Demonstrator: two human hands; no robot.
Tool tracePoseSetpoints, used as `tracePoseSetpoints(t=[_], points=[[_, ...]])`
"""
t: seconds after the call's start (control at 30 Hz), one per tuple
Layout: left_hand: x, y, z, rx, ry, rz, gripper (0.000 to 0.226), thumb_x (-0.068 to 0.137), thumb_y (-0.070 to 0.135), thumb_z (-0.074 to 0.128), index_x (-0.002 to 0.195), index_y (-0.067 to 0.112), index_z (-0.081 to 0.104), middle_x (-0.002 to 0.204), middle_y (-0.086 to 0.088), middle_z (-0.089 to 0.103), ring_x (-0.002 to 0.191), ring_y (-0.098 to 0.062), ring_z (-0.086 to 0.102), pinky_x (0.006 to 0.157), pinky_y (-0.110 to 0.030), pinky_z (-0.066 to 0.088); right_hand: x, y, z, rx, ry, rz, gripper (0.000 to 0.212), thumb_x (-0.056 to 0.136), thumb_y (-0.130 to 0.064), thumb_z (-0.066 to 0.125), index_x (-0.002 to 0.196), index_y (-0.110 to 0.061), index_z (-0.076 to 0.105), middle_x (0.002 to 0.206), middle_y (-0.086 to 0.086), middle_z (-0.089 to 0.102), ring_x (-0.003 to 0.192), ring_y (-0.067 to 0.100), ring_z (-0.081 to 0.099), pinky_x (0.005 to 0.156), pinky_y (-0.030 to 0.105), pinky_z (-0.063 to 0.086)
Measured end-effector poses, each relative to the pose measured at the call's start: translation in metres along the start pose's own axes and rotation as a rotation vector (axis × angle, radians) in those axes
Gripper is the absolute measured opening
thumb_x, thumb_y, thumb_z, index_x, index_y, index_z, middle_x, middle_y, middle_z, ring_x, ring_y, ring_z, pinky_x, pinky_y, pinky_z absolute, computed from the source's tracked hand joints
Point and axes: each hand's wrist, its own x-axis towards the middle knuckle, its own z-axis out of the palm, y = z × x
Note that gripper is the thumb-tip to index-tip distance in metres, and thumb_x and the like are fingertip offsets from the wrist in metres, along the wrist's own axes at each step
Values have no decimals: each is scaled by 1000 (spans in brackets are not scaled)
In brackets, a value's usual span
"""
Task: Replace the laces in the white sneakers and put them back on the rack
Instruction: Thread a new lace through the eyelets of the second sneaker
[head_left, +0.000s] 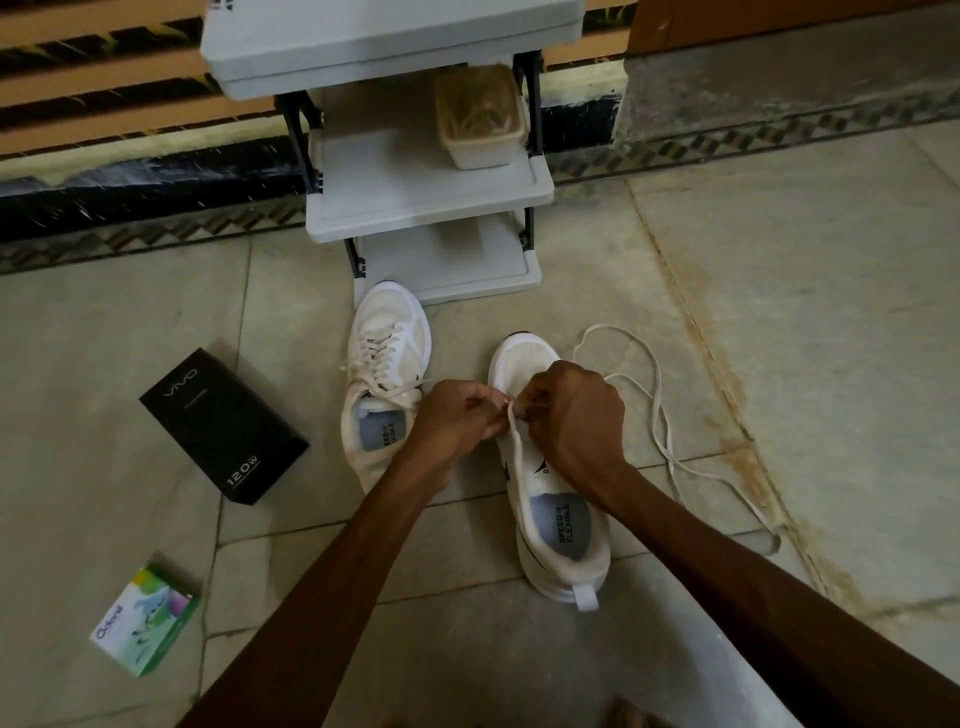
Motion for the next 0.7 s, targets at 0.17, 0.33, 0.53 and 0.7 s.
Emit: tracePoseSetpoints(t=[0.17, 0.33, 0.53, 0.7], points=[[5, -2, 2, 295, 76, 172, 17, 89, 9, 67, 75, 20, 67, 79, -8, 72, 74, -21, 72, 80, -40, 60, 2, 1, -4, 34, 22, -2, 4, 78, -24, 76, 77, -28, 77, 76, -6, 73, 64, 9, 61, 55, 18, 34], [6, 3, 4, 552, 156, 318, 13, 84, 16, 70, 73, 22, 73, 66, 1, 71, 63, -14, 69, 73, -34, 59, 3, 4, -18, 155, -51, -21, 5, 74, -23, 79, 78, -25, 78, 75, -5, 73, 68, 12, 65, 64, 24, 47], [2, -3, 6, 553, 199, 337, 17, 85, 15, 64, 70, 23, 67, 71, 4, 71, 64, -8, 63, 66, -21, 52, -18, -4, -47, 217, -155, 80, 18, 87, -32, 68, 79, -19, 77, 74, 3, 73, 65, 15, 67, 67, 29, 56], [0, -3, 8, 618, 292, 372, 13, 96, 16, 52, 92, 10, 63, 92, -6, 68, 82, -20, 62, 69, -24, 42, -45, -22, -31, -28, -239, 34, 36, 90, -46, 60, 75, -15, 67, 62, -3, 58, 57, 9, 52, 51, 18, 35]])
